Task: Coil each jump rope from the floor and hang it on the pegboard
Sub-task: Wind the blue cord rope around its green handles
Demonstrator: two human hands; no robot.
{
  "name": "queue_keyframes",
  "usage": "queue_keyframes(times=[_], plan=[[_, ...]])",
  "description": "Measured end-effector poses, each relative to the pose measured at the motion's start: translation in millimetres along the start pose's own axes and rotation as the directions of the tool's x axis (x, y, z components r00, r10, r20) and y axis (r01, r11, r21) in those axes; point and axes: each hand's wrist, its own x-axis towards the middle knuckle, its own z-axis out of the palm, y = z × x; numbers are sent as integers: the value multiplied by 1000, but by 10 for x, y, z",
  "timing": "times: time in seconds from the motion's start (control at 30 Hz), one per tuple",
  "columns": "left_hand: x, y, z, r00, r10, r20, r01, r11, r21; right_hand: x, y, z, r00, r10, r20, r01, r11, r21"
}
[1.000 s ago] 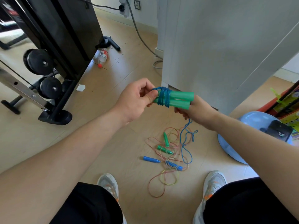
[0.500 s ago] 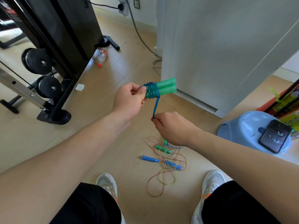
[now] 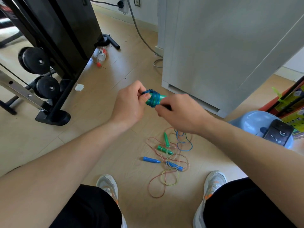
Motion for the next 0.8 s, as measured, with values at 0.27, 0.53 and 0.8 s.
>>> queue_keyframes(times=[0.27,0.53,0.8], plan=[[-50,138,-51,943,140,301,-109,987,-116,143,561,-273,999,-33,3,32,977,211],[31,121,-195,950,68,304,70,904,-421,145,733,-52,986,74,147,-146,805,575],[47,36,-123,957,-267,110,288,869,-403,-3,275,328,974,62,219,-130,941,313]])
